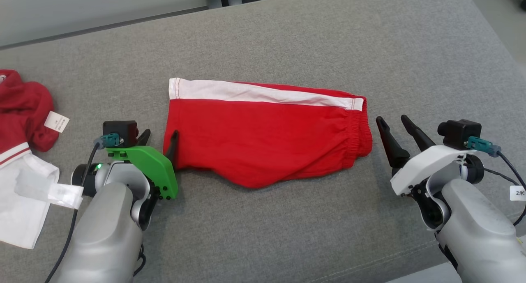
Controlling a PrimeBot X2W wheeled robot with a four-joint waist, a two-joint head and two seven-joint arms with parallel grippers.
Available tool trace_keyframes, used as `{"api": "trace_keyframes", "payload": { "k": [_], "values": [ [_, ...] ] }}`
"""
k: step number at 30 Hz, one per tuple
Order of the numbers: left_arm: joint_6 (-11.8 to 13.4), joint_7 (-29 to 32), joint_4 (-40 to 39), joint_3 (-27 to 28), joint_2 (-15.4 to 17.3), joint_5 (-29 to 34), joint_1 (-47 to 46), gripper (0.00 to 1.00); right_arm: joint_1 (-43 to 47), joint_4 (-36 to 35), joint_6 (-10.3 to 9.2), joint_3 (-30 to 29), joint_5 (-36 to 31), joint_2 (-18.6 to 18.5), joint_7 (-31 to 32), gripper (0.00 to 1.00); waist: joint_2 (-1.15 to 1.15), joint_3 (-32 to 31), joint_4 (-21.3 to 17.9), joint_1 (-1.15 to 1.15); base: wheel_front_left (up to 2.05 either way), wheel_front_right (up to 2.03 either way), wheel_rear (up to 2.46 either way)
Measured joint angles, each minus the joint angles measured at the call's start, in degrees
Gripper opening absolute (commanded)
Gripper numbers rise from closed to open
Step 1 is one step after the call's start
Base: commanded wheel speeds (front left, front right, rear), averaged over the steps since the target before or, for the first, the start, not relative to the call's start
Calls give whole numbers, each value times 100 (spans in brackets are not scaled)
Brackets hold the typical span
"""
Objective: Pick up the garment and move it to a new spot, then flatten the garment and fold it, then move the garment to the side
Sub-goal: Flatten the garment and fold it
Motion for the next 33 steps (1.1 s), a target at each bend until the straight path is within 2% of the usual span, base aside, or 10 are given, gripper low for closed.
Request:
{"api": "trace_keyframes", "payload": {
  "k": [12,13,16,18,19,20,33],
  "values": [
    [-86,316,215,-13,-53,-336,10,100,177,-126,0,-71,-11,37,-1,100,0,-141,-320,0,0,0,0],
    [-86,360,257,-12,-57,-343,10,97,186,-145,0,-96,-13,34,-1,100,0,-140,-343,0,0,0,0],
    [-86,385,322,-11,-57,-367,9,47,210,-234,0,-201,-19,23,-7,100,0,-135,-381,0,0,0,0],
    [-86,432,337,-4,-56,-392,8,29,244,-278,0,-243,-30,25,-7,100,0,-131,-390,0,0,0,0],
    [-86,438,344,-2,-56,-394,8,7,261,-299,0,-259,-64,25,-7,100,0,-131,-393,0,0,0,0],
    [-86,465,349,-3,-56,-407,8,0,272,-312,0,-274,-73,26,-7,100,0,-131,-394,0,0,0,0],
    [-158,499,310,-218,-107,-678,21,0,429,-457,0,-505,-164,23,-8,100,0,-202,-218,0,0,0,0]
  ]
}}
